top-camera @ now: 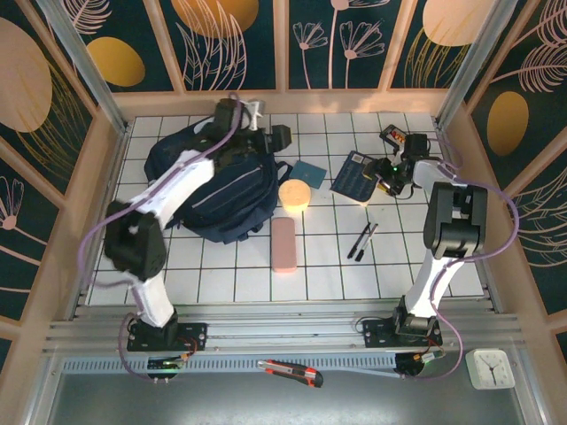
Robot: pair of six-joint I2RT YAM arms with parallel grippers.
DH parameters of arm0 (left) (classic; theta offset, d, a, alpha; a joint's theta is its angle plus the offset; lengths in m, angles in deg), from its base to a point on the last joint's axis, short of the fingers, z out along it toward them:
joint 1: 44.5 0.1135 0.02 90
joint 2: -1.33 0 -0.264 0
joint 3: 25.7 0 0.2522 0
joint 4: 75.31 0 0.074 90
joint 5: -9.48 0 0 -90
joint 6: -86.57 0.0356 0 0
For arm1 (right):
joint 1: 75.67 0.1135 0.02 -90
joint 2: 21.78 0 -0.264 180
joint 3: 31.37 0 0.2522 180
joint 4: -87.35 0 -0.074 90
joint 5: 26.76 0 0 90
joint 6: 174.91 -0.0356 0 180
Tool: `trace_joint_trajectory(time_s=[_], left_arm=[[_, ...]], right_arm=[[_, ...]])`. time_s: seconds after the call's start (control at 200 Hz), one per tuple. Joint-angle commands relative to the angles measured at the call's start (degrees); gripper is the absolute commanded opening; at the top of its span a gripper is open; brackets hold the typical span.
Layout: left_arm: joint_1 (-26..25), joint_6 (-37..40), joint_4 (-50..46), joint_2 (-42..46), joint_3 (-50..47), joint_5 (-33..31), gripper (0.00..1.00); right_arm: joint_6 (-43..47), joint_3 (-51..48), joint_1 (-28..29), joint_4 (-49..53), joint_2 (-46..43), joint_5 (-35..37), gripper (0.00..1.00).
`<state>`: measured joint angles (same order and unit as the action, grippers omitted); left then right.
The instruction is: Pack the student bag
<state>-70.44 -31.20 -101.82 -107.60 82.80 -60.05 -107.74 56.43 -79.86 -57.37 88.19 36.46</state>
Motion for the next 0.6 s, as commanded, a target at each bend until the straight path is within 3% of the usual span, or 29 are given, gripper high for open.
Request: trace_joint_trajectory(time_s=[0.0, 0.225, 0.596], left_arm=[[-2.34, 0.49, -4.86, -8.61, 10.62, 6.16, 0.99], [-5.97, -2.01, -3.95, -19.82, 18.62, 10.78, 0.97], [-11.89, -5.38, -0.93, -29.12, 22.18, 12.93, 0.87]], right_arm=[[0.84, 2.00, -0.14, 1.60, 1.31, 0.75, 0.62], [0.68, 2.55, -0.40, 1.04, 4.56, 1.03, 0.59], [3.81, 4.55, 0.60, 0.75, 8.74, 1.29, 0.53]])
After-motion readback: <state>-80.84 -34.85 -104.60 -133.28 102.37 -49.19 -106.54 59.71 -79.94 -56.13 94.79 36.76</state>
